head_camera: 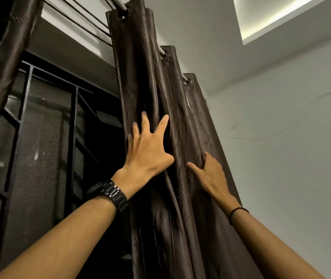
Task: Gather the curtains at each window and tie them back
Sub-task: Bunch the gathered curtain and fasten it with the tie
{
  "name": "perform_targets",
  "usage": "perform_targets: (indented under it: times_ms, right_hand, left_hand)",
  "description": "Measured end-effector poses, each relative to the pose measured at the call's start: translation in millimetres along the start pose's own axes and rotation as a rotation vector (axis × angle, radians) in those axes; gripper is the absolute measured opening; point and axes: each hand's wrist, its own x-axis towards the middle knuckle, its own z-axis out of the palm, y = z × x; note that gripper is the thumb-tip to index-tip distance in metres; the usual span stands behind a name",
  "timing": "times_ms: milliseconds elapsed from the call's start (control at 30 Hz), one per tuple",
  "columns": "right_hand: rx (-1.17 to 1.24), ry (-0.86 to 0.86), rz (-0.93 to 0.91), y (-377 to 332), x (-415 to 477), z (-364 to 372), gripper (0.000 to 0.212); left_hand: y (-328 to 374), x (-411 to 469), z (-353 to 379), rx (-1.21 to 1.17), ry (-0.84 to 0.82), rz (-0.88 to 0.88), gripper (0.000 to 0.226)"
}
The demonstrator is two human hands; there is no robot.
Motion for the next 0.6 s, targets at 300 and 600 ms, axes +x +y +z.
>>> perform_targets:
  times_ms: [300, 600]
  right_hand:
    - [0.212, 0.153, -0.053, -11, 42, 11, 0.05]
    - [0.646, 0.067, -0.619, -158, -10, -3, 0.029]
  left_hand:
    - [-15, 13, -23, -0.108, 0.147, 0.016, 0.099]
    - [-11, 22, -56, -0.329, 0.318, 0.036, 0.087]
